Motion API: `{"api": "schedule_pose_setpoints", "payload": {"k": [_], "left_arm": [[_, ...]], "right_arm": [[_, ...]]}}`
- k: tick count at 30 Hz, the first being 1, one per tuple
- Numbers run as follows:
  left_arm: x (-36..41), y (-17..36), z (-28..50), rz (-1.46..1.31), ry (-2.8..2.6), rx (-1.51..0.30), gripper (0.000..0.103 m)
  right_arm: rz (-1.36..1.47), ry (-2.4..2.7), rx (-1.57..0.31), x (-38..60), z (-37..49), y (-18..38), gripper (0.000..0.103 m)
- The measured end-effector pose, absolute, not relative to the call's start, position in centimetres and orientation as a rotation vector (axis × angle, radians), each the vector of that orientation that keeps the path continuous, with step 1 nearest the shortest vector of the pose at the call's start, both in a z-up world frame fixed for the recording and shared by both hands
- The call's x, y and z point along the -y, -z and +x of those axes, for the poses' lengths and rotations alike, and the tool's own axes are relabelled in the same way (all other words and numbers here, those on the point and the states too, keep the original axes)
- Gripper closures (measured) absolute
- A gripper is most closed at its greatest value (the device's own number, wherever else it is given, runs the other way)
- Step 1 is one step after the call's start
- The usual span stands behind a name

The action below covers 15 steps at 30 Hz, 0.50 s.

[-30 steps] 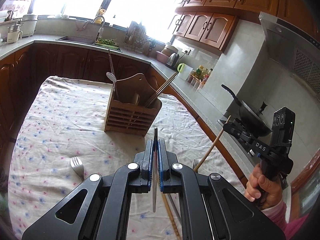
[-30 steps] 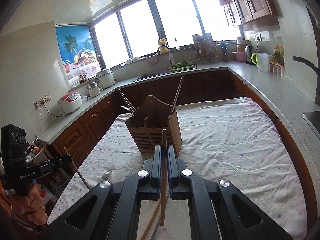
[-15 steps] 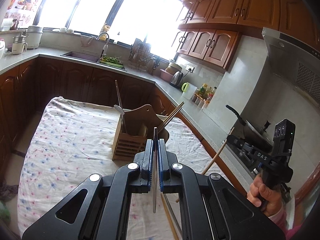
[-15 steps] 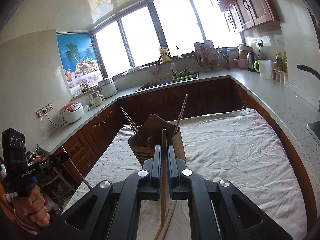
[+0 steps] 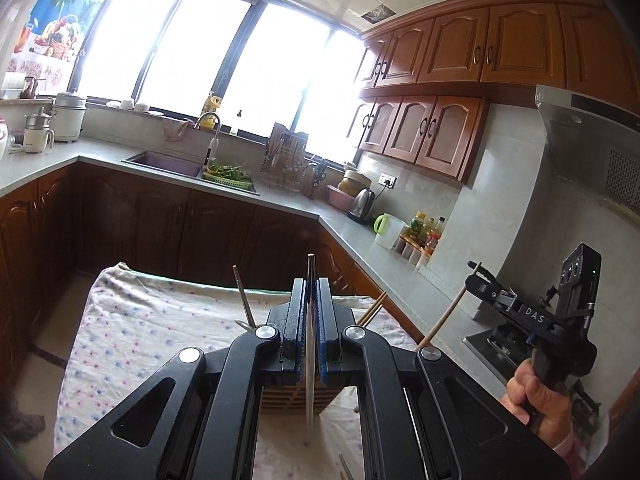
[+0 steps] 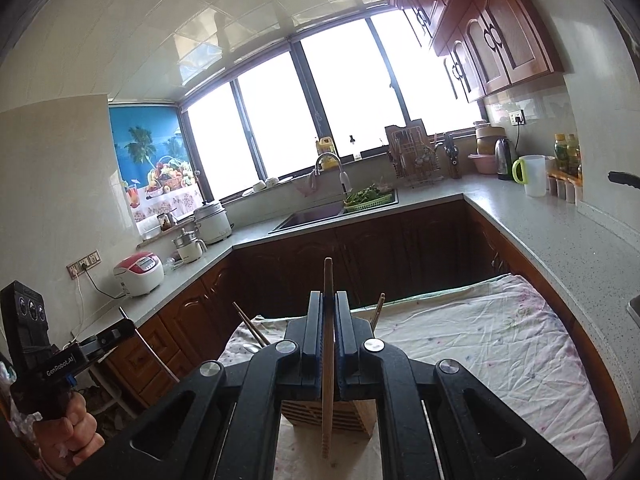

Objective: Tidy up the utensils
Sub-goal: 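Lift both held chopsticks upright and carry them over the wooden holder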

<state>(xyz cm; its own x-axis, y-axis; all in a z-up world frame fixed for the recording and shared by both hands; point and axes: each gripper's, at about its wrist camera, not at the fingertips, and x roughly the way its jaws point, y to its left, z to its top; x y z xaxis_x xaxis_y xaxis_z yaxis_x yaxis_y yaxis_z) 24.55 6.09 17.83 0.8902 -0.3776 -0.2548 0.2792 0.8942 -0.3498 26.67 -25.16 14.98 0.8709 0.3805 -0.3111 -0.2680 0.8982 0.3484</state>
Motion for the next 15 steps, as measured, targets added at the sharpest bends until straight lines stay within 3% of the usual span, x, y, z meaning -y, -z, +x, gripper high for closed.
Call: {"api": "schedule_pose_setpoints", "payload": {"k": [15], "left_arm": [[-6.7,-15.5,31.2,-0.351,0.220,-0.283,0.100]], "right_arm": [[0.380,-0.273,-0.336,25.4,32.4,-12.7,0.098]]}}
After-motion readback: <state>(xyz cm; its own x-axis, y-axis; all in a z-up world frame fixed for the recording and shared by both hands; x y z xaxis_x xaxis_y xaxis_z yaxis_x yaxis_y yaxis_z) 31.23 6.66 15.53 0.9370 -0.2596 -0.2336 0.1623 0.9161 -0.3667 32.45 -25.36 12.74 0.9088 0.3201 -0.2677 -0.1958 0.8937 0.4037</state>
